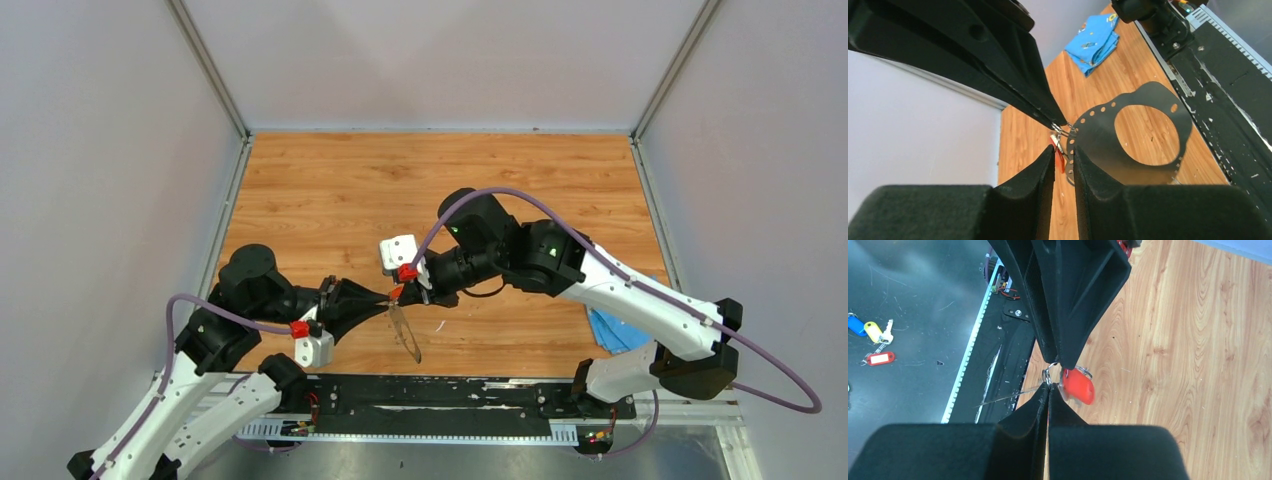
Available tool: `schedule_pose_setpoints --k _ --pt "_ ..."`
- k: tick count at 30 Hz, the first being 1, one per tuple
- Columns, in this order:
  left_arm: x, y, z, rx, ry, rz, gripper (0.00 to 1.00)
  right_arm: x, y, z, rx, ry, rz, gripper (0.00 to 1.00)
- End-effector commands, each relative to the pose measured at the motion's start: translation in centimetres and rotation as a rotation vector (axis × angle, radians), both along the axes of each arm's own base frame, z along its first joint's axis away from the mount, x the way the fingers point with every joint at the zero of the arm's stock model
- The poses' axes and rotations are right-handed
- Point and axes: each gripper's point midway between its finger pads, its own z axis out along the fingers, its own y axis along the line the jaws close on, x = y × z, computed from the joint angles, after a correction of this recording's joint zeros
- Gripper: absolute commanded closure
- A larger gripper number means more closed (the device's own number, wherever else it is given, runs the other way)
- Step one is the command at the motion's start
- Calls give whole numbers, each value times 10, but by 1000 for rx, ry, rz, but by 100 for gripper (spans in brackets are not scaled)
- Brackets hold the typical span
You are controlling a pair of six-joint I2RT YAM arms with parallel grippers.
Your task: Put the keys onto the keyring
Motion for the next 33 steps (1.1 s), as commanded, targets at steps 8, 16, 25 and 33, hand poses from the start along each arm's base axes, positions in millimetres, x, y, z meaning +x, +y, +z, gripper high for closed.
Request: schedule_pose_setpoints --k 8,16,25,33 --pt "-4 -2 5 14 -70 -54 78 -2 1 12 3 36 15 100" --pt "-2 0 3 15 -120 -41 95 -1 2 13 3 48 1 100" --pt "-2 6 -11 12 -364 -53 100 21 5 24 77 88 -149 100" --pt "0 6 -16 19 -376 -51 88 23 11 28 175 153 -182 100"
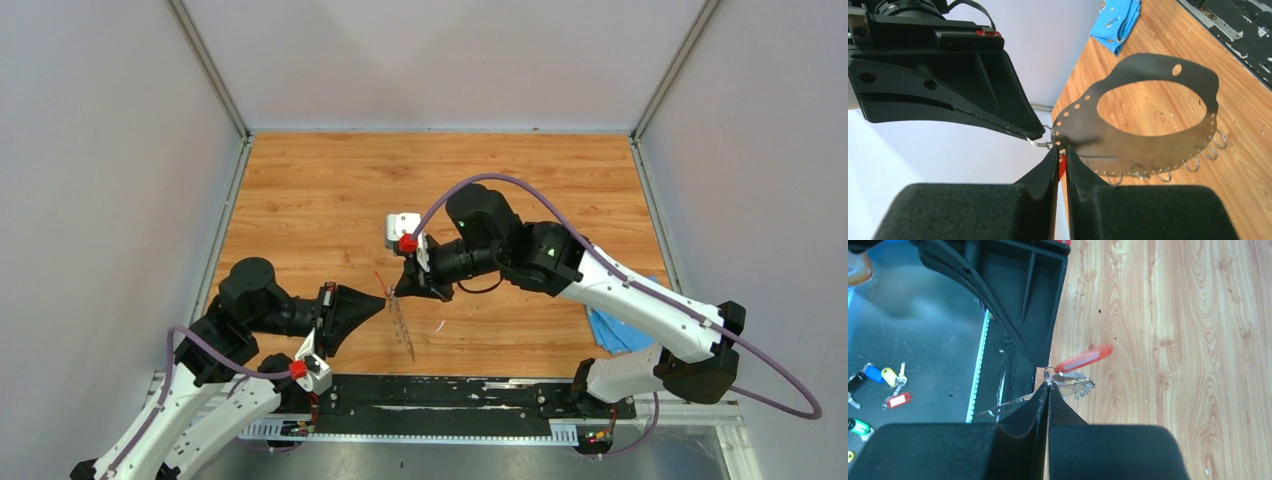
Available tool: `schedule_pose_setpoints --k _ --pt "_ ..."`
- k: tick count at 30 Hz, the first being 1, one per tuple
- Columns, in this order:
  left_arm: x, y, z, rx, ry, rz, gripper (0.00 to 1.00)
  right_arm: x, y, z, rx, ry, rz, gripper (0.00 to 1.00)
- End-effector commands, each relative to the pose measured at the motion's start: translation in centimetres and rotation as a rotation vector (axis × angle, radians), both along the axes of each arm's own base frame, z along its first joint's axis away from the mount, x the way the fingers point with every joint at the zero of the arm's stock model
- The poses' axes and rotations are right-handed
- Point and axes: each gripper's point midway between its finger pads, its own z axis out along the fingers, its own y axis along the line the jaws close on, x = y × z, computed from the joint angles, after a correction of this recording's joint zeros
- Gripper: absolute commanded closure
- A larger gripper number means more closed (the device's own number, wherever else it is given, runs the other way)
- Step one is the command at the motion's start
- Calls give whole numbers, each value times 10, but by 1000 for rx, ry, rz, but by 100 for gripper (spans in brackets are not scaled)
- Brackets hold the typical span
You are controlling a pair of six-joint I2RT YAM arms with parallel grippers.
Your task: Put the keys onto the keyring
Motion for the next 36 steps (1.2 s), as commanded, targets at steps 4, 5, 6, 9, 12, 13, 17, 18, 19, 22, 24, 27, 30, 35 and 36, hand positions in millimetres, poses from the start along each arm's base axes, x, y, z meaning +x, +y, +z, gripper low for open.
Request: schedule_pose_setpoints --k 4,5,6,9,12,13,17,18,19,22,24,27,30,35,36 --pt "-1 0 2 5 114 21 61 7 6 25 145 25 -59 100" --pt "0 1 4 2 148 38 54 7 4 25 152 24 -62 100" --pt "1 2 6 -1 190 60 51 7 4 24 154 22 -63 100" --pt "3 4 13 -14 339 109 47 8 2 22 159 17 -72 100" --pt "7 2 20 -33 524 168 47 8 1 22 173 9 -76 100" --pt "10 1 23 -50 591 189 48 8 1 23 182 5 -78 100" --pt "11 -6 30 -91 778 209 48 12 -2 22 212 -21 -104 100" --pt "10 -7 30 -92 817 207 50 13 -3 23 225 -25 -109 100" --pt "10 -9 31 -95 852 205 52 13 -3 23 242 -27 -116 100" --pt "9 -13 30 -90 941 200 58 15 -3 30 320 -37 -135 100" --pt "9 -16 30 -88 976 198 60 16 -3 31 352 -37 -150 100" --pt "14 -18 29 -90 988 211 64 17 -5 36 409 -42 -166 100" --pt "18 -18 26 -89 983 230 66 19 -6 39 455 -43 -189 100" --pt "28 -20 21 -92 993 267 71 19 -6 37 490 -29 -199 100" --pt "30 -21 21 -94 994 271 74 19 -6 36 492 -29 -200 100"
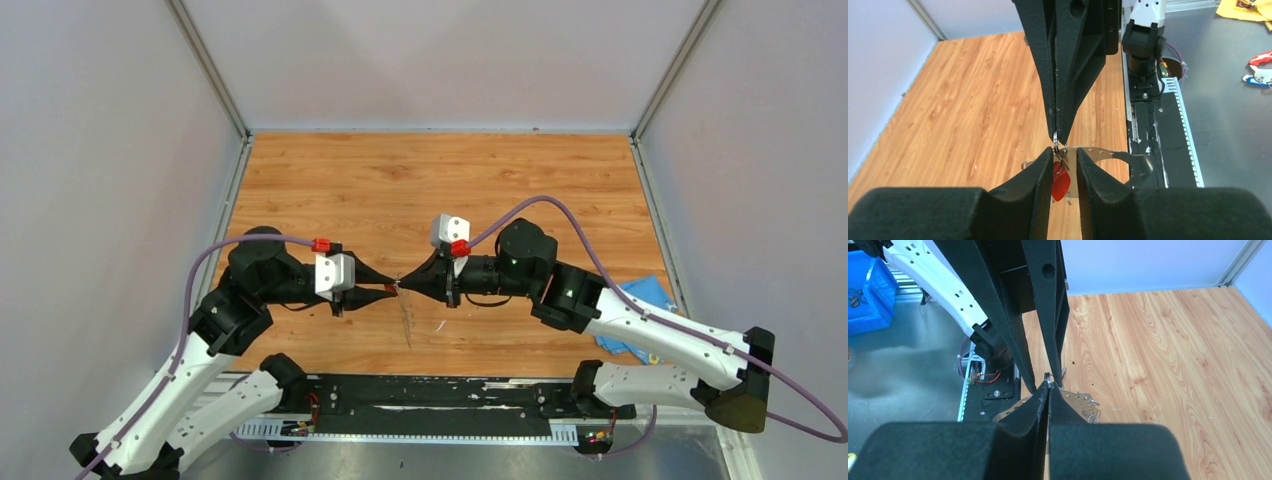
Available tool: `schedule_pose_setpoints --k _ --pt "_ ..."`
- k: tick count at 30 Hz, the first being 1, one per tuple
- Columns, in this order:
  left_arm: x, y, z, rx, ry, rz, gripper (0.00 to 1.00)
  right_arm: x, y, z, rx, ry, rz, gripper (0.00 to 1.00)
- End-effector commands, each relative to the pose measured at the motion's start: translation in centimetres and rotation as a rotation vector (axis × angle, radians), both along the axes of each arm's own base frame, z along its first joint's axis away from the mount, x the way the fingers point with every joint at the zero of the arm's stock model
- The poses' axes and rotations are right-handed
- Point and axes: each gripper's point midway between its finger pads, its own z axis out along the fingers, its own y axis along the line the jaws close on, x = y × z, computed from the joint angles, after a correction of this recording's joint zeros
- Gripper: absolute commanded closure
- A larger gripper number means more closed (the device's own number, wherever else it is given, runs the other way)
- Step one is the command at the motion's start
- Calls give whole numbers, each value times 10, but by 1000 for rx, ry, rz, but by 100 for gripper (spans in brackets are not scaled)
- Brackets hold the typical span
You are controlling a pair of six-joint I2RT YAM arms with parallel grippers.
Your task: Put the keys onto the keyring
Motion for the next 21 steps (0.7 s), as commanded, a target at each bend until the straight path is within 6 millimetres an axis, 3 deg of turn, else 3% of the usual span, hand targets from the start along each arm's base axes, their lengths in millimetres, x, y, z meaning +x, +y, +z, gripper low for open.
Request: schedule_pose_setpoints --k 1,6,10,16,21 --pt "9 -2 8 -15 3 40 76 6 -1 27 124 -24 -34 100" --pt "16 -1 6 -8 -3 74 98 5 -3 27 138 -1 -42 100" --pt "19 3 1 19 -16 96 100 4 -4 20 103 -2 -36 100" --pt "17 8 -5 66 -55 88 100 5 -14 20 -29 -48 -26 66" --pt "14 7 -9 119 -74 35 100 3 -19 20 -195 -93 56 58"
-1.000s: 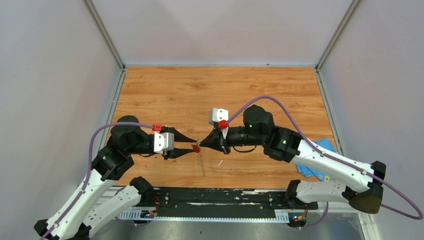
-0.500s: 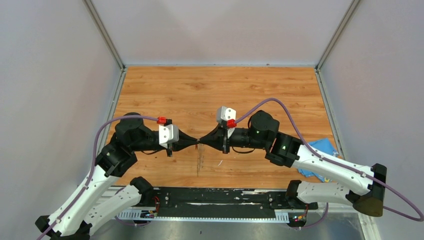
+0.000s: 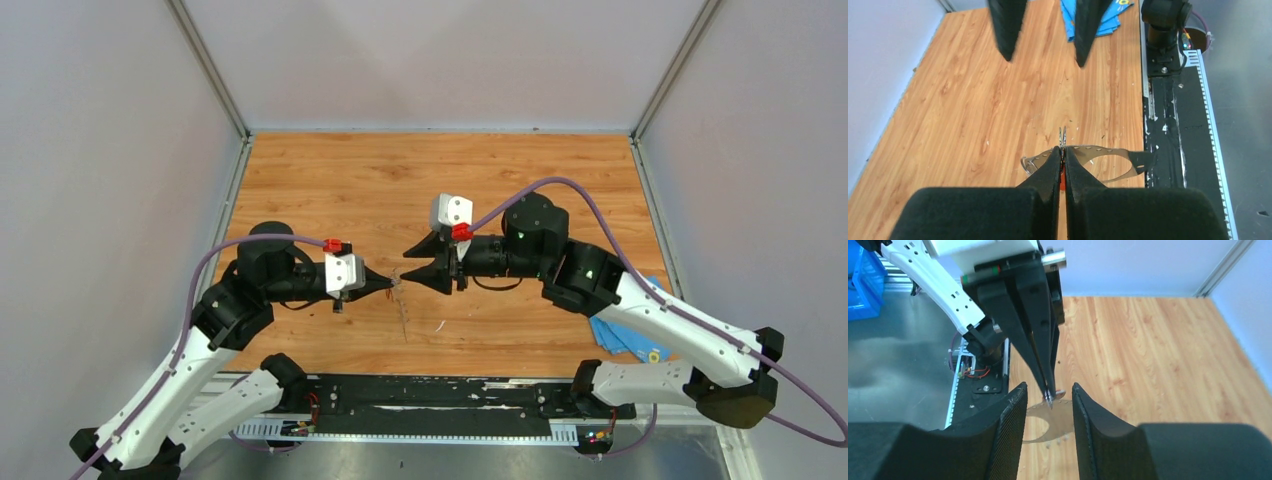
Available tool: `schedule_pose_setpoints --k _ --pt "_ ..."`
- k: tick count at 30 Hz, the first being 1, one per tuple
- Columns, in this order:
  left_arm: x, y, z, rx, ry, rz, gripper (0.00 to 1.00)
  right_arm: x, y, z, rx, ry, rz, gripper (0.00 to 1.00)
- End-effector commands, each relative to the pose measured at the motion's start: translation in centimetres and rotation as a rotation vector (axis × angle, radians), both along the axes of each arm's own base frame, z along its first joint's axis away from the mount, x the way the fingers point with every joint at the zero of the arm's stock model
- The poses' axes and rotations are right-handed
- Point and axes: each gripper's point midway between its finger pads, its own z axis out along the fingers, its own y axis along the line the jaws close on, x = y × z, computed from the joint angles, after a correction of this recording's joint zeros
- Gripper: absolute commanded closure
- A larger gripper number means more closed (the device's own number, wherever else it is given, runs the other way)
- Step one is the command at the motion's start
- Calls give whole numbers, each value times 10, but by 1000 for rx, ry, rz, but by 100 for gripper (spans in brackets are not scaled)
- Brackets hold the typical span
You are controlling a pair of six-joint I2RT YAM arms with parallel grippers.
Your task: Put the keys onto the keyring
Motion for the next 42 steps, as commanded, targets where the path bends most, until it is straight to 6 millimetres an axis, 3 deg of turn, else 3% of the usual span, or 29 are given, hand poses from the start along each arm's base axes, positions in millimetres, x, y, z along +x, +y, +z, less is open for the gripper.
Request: schedule_pose_setpoints --k 1,4,6,16,26,34,42 --pt "-3 0 9 39 -49 -51 100 -2 -9 -14 -190 -34 77 57" --pt "1 -1 16 43 -66 -52 100 -2 -7 -35 -329 -15 126 52" --pt "2 -1 21 41 -96 -53 100 1 -5 -38 -372 -18 136 50" --pt "2 0 18 75 -104 -67 100 1 8 -31 -356 -74 201 68" --pt "2 -2 17 78 -97 -78 100 6 11 -28 -347 -88 179 69" --pt "1 -2 19 75 -102 -82 100 11 16 -31 -360 -77 166 79" --pt "-1 -2 23 65 -112 -92 100 16 15 -35 -384 -72 137 79"
